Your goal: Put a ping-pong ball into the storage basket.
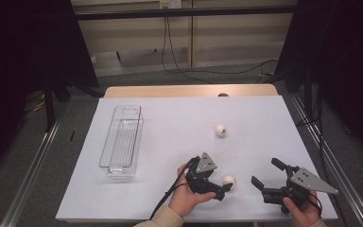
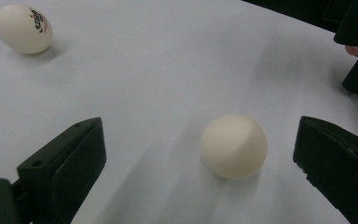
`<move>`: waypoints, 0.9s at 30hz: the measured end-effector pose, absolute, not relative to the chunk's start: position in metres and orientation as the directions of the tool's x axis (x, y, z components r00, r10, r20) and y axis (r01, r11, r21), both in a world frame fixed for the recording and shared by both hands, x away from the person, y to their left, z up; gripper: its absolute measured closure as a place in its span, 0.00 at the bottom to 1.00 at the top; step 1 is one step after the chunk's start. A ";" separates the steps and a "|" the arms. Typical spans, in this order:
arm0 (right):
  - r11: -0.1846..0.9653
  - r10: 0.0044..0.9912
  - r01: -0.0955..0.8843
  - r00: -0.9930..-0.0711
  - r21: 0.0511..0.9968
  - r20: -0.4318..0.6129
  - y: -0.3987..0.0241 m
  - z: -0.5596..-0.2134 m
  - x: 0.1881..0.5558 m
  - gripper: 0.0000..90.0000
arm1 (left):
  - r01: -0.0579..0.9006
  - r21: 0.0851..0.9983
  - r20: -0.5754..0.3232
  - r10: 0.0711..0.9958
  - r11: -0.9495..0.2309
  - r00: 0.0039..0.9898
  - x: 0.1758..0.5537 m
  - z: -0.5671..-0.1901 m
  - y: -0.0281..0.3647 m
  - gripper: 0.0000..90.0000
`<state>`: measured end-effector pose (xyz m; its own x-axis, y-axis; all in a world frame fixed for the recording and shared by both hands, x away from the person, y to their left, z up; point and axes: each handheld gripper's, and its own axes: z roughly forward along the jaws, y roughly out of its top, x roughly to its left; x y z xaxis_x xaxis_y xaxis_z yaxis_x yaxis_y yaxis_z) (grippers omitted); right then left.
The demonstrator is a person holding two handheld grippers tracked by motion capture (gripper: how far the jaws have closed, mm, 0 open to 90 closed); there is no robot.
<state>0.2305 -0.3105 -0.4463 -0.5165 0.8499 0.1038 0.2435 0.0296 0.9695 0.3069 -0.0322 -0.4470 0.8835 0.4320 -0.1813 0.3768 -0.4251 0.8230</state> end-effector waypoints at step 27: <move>0.031 0.850 0.242 -0.517 0.970 0.102 -0.310 -0.446 0.230 0.01 | 0.371 0.803 -0.183 0.400 -0.466 0.898 0.307 -0.449 -0.043 0.12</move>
